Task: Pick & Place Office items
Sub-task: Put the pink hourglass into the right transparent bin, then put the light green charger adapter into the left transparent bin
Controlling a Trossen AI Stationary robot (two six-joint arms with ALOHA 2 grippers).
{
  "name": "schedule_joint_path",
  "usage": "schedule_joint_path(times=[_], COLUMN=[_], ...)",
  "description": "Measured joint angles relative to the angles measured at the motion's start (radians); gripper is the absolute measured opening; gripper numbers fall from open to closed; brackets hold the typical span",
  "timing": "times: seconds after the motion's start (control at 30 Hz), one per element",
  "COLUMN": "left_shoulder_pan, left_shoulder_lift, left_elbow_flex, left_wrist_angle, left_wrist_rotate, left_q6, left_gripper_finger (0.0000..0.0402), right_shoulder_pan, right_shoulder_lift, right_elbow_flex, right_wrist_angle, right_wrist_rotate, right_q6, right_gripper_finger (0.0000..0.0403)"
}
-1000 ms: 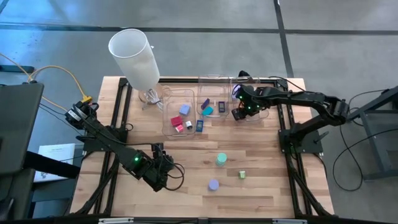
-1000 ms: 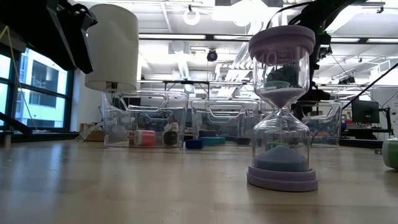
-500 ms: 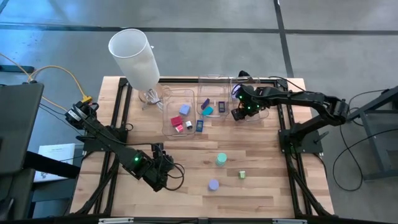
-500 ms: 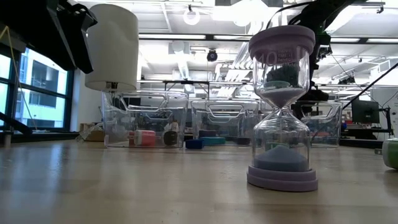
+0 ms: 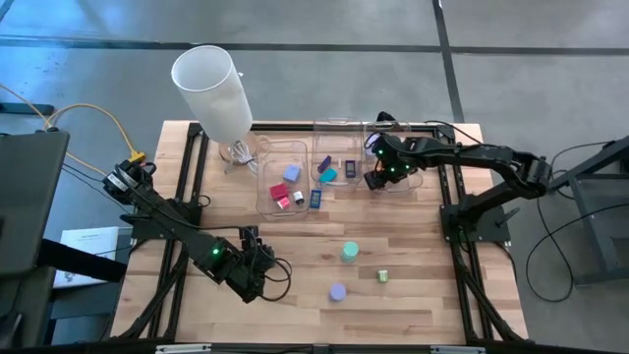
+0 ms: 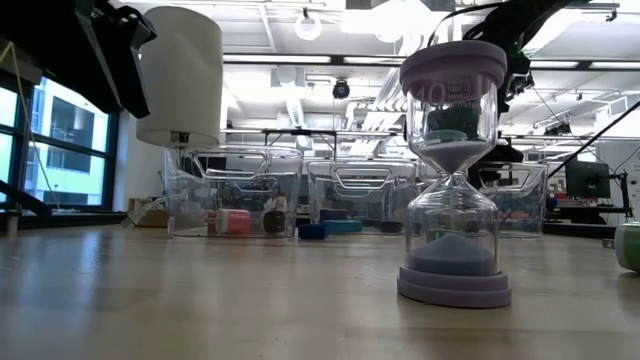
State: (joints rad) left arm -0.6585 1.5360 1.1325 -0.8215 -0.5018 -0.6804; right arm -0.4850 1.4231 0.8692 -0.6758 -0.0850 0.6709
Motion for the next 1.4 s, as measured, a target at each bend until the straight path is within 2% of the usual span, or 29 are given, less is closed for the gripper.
schedule_joint_path(times=[0.5,1.23,1.4], left_shoulder_pan=[0.000,0.000,0.000], left_shoulder_lift=[0.000,0.000,0.000], left_elbow_flex=[0.000,0.000,0.000], left_wrist_angle=[0.000,0.000,0.000], left_wrist_rotate=[0.000,0.000,0.000], left_q6=[0.000,0.000,0.000], left_gripper_finger=[0.0214,0.0214,0.0214], right_shoulder_pan=[0.001,0.007,0.108], right_shoulder_lift=[-0.020,-0.317,-0.447], right_elbow_flex=[-0.001,-0.001,-0.001], right_wrist_angle=[0.000,-0.018,-0.014], right_wrist_rotate=[0.002,0.037,0.176], right_q6=[0.036,0.022,-0.024], right_gripper_finger=[0.0245,0.0245,0.0245])
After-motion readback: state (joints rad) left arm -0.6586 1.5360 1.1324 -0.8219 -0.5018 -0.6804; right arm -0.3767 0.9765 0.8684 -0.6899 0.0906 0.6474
